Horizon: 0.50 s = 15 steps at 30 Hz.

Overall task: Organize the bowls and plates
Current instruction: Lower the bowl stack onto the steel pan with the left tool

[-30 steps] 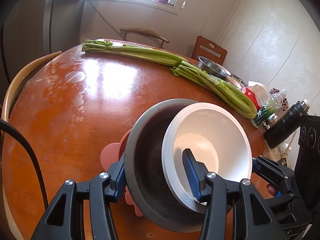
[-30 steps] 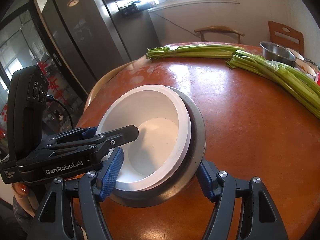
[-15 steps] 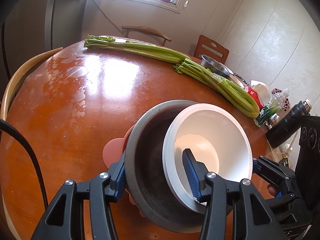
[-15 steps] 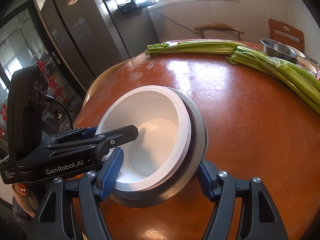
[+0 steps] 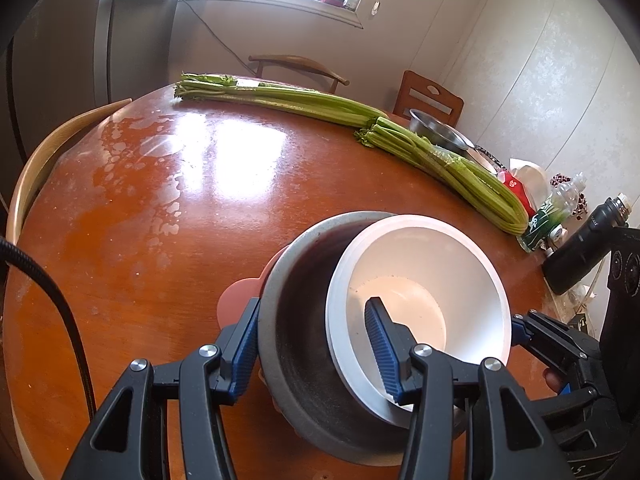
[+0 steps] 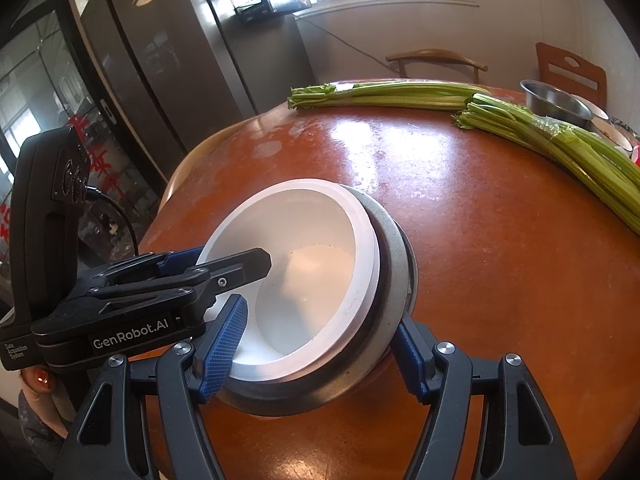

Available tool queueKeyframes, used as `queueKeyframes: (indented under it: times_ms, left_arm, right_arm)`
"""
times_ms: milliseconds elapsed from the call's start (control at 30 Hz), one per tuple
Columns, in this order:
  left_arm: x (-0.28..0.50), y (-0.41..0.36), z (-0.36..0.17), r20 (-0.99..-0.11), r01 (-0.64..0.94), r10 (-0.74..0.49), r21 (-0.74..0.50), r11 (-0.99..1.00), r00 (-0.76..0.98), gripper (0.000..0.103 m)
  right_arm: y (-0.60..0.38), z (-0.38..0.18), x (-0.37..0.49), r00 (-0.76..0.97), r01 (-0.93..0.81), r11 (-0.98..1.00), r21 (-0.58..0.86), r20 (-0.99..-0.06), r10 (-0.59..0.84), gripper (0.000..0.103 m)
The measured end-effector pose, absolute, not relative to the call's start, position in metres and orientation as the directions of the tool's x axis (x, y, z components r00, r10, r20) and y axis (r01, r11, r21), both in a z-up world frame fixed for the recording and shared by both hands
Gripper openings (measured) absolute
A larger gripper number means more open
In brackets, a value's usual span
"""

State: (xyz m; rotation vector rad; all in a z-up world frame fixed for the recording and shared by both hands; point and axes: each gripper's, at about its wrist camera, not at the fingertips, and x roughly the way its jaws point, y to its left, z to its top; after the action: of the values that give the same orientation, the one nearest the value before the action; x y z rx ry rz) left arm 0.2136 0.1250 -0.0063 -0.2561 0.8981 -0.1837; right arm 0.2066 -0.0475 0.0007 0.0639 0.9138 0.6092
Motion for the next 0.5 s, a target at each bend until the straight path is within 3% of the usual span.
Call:
queueKeyframes:
  times_ms: [500]
  left_arm:
    - [0.2140, 0.1285, -0.0107, -0.752, 0.041, -0.254, -0.290, 0.956, 0.608, 0.051]
  right_arm:
    - [-0.0401, 0.0022, 0.1978, 0.510, -0.474, 0.856, 0.206, -0.728, 0.458, 0.072]
